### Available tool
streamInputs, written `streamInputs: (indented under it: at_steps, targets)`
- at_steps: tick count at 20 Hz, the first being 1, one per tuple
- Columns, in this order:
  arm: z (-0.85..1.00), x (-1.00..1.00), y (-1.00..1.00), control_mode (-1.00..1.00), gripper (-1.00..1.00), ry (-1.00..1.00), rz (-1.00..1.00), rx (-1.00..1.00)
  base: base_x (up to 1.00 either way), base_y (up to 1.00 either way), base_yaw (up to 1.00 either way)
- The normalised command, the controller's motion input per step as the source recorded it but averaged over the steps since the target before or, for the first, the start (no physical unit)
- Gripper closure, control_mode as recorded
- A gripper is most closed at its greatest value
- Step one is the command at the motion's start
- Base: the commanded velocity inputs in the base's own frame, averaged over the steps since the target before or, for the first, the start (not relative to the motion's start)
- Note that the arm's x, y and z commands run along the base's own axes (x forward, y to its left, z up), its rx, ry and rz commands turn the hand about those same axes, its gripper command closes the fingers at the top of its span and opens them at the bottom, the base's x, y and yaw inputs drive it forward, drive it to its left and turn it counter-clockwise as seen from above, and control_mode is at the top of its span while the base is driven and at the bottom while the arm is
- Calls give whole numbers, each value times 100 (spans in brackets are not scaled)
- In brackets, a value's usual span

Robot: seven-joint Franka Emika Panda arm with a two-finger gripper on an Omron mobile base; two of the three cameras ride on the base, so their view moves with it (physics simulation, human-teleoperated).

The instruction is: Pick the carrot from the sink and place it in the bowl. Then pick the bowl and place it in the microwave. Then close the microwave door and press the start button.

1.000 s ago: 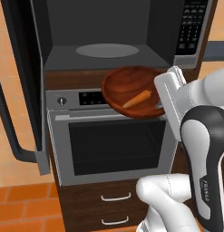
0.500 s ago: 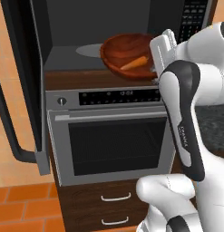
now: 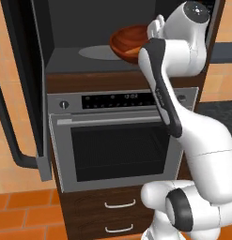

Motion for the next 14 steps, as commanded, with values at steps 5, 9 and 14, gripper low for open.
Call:
streamInputs:
  at_steps: [5, 9, 14]
  targets:
    - [-15, 100, 0, -100, 100, 0, -3, 0, 0, 0, 0]
    - [-13, 100, 0, -100, 100, 0, 0, 0, 0, 0, 0]
    - [-23, 100, 0, -100, 100, 1, 0, 0, 0, 0, 0]
